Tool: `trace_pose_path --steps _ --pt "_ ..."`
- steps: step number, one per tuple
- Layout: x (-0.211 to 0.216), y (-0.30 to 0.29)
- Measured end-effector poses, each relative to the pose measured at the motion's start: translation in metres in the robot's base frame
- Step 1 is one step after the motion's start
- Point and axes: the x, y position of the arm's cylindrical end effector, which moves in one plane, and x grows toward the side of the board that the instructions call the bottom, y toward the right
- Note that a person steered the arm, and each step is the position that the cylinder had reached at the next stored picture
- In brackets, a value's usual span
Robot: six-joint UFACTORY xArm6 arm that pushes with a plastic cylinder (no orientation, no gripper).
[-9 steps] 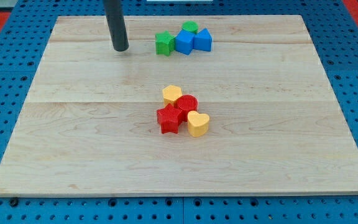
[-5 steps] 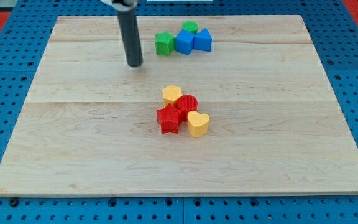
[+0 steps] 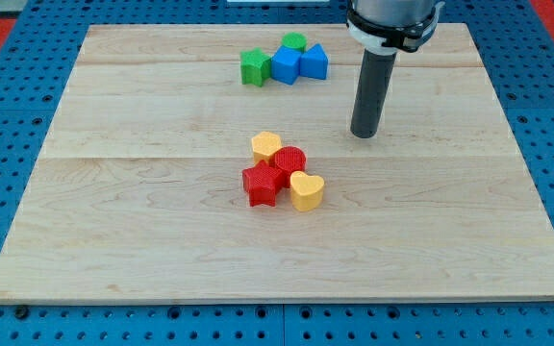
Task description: Move your arm towards the right center
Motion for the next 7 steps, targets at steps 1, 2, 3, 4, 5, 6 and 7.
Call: trace_pose_path --steps 1,2,3,4,5,6,7 --pt "-0.008 -0.019" --pt "-0.015 -0.019" --pt "-0.032 -0.019" --pt "-0.024 -0.017" --pt "0.006 -0.017" --pt "0.035 -0.023" --pt "0.055 -0.040"
